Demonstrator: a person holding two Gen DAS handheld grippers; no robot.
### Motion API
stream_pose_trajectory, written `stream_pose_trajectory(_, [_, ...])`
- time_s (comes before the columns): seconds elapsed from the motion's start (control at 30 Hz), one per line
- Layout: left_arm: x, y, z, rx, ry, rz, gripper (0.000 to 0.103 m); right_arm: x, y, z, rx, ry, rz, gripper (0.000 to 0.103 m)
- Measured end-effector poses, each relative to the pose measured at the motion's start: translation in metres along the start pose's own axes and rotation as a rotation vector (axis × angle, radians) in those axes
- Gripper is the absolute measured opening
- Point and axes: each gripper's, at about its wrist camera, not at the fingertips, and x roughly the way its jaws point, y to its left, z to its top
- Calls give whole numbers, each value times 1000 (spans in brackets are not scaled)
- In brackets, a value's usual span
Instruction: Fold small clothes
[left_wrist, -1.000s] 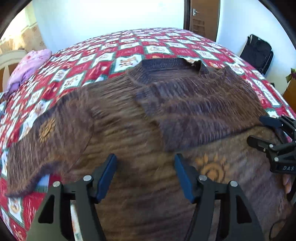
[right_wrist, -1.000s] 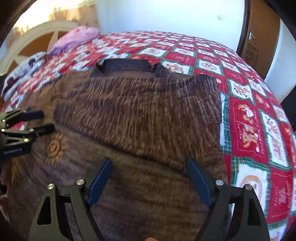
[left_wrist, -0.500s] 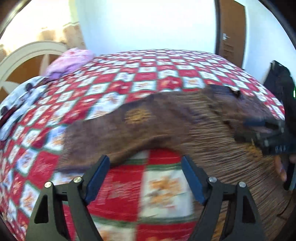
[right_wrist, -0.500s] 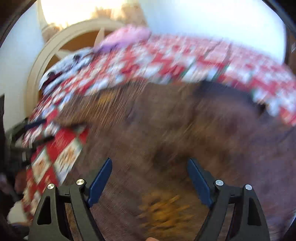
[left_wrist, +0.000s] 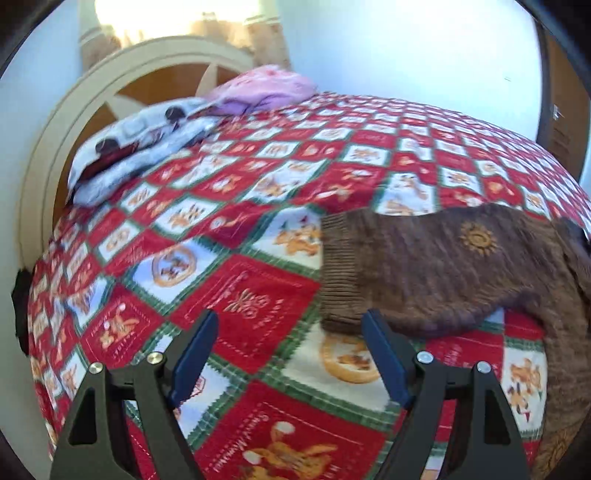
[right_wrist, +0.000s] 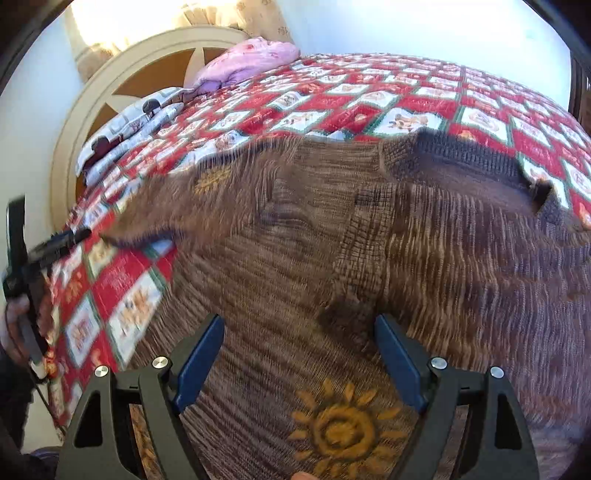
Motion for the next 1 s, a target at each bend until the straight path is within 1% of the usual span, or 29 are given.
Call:
stream_pose_trajectory(0.03, [4,5,-1,-17,17,-1,82,-3,5,-4,-24,0,-2,84])
stream_pose_trajectory(0.1, [9,9,-2,-34,30,-9,82,-9,12,-13,-29,31,60,85])
stream_pose_trajectory(0.13, [10,11,-4,-34,34,-6,82,-13,14,-17,-34,32,72,85])
stream_pose_trajectory(0.2, [15,11,-5,-37,48,-8,82,-22,16,-22,-49,0,30,85])
stream_pose_trajectory(0.37, [21,12,-3,-83,65,-54,82,-36,10,-24,8,-57,29,85])
stream_pose_trajectory(0.5, [29,13,3,-136,87,-125,82,-41,23,-28,-25,-78,13,85])
stream_pose_trajectory(0.6, [37,6,6,-138,105,-126,82,-43,31,-31,-46,-79,26,85])
stream_pose_trajectory(0.7, [42,-3,9,-119,109,-129,80,-43,35,-35,-62,-82,16,85])
stream_pose_trajectory(0.8, [46,-15,12,-92,118,-155,76,-43,36,-36,-62,-84,11,85])
stream_pose_trajectory(0.87, [49,-18,13,-83,120,-160,70,-43,35,-36,-53,-86,11,85])
stream_pose_trajectory(0.9, [50,-20,14,-78,123,-171,61,-44,34,-37,-48,-90,11,85])
stream_pose_trajectory(0.97, [51,-23,16,-66,126,-173,54,-45,33,-37,-38,-96,12,85])
stream_pose_trajectory(1.0, [51,-23,17,-65,124,-177,44,-45,33,-37,-34,-98,12,85])
